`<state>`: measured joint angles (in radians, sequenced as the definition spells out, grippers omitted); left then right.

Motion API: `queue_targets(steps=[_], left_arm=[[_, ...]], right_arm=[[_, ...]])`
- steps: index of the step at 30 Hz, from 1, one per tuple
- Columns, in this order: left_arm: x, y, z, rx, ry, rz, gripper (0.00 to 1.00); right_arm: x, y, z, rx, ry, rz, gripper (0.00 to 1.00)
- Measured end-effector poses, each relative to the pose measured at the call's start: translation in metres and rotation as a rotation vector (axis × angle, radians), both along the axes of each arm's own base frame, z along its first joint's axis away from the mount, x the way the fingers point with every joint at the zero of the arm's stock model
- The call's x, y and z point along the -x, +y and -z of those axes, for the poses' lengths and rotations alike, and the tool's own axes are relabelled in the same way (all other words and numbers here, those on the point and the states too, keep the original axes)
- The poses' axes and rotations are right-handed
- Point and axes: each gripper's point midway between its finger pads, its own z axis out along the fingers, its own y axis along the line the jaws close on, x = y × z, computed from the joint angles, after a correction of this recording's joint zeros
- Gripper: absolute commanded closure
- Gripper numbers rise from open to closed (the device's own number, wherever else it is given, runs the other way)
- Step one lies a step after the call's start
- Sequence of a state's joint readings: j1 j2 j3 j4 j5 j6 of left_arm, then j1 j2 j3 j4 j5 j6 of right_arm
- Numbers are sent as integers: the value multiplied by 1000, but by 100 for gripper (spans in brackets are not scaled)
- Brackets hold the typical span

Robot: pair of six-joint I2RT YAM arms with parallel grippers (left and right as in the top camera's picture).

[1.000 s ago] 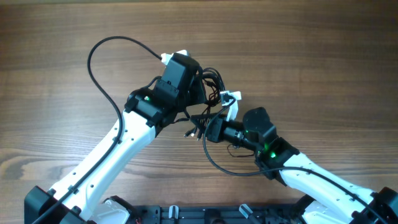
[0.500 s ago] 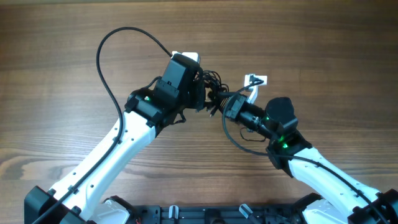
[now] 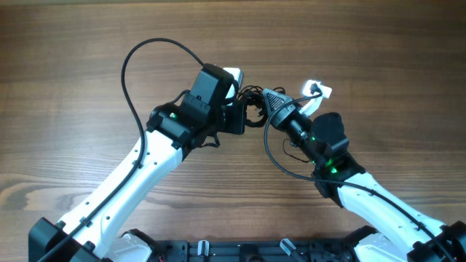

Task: Untangle cables

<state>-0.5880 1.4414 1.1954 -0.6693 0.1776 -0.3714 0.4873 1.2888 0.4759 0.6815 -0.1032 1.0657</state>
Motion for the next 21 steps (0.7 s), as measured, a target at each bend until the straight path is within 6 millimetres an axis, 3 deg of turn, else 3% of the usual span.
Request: queue_targets(steps=[9, 21], left_arm=[[19, -21, -6, 126, 97, 68, 96], [7, -34, -22, 323, 210, -133, 96]], right_arm=[[-5, -2, 10, 32, 10, 22, 95], [7, 14, 20, 247, -82, -24, 95]])
